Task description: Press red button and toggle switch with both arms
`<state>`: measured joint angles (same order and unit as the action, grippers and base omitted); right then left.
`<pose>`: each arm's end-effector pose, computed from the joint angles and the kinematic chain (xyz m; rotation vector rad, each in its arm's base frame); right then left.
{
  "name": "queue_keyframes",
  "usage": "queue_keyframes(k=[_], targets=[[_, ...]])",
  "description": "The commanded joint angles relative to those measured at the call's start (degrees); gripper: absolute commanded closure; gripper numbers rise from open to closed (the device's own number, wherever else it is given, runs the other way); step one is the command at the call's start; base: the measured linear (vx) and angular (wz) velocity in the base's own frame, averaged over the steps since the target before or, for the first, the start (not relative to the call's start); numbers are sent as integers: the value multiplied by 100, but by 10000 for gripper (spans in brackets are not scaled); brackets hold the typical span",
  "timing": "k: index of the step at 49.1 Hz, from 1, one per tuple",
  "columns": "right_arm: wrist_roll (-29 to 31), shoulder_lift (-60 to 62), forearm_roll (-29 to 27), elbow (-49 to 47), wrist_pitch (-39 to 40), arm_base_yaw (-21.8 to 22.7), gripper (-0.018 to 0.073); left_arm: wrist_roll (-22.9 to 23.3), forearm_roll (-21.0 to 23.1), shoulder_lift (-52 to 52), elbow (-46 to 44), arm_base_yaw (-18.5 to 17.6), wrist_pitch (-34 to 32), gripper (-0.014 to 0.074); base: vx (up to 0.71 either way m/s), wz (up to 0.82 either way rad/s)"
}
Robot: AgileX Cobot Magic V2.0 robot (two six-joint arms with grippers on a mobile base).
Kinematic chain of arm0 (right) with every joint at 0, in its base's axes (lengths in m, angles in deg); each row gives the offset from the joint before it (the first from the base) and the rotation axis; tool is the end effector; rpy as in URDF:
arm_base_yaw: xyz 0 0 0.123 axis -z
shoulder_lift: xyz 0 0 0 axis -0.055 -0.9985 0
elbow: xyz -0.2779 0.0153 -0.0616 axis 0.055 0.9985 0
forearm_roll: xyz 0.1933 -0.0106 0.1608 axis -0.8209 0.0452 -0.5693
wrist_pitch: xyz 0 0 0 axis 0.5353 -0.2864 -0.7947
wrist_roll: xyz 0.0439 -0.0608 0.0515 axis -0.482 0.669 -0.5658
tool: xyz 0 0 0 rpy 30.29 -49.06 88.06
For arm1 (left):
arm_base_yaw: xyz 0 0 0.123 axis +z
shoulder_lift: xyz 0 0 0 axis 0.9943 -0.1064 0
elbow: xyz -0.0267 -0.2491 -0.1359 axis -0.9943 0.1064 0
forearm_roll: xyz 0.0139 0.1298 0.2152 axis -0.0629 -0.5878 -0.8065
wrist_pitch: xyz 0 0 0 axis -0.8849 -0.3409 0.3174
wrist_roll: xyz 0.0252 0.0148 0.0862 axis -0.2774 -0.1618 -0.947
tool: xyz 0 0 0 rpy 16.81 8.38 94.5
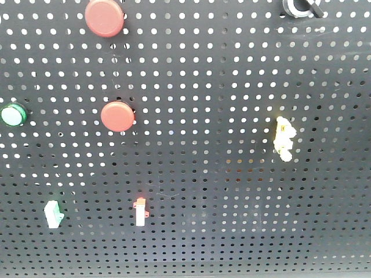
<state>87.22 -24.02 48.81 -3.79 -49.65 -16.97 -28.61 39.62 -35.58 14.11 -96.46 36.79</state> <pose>0.0453 0.0171 0.2753 -0.3509 1.4024 0.0963 0.0548 -0.0138 0.1917 0.2387 1.6226 -0.1386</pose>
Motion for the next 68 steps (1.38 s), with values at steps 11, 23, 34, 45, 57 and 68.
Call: queue_keyframes(k=[11, 23, 34, 45, 57, 68], targets=[[-1978, -77, 1737, 472, 254, 241, 562, 47, 0, 96, 194, 7, -479, 594, 0, 0], [-4083, 559, 2779, 1484, 292, 1049, 562, 47, 0, 90, 194, 7, -479, 594, 0, 0], [-4107, 529, 2775, 1559, 147, 1233, 562, 47, 0, 93, 194, 7, -479, 594, 0, 0], [-4108, 529, 2775, 1559, 128, 1233, 562, 47, 0, 93, 194, 7, -479, 594, 0, 0], [-4108, 529, 2775, 1559, 128, 1233, 562, 47, 0, 93, 194, 7, -479, 594, 0, 0], [-4108, 529, 2775, 1559, 128, 1233, 562, 47, 0, 93, 194, 7, -479, 594, 0, 0]])
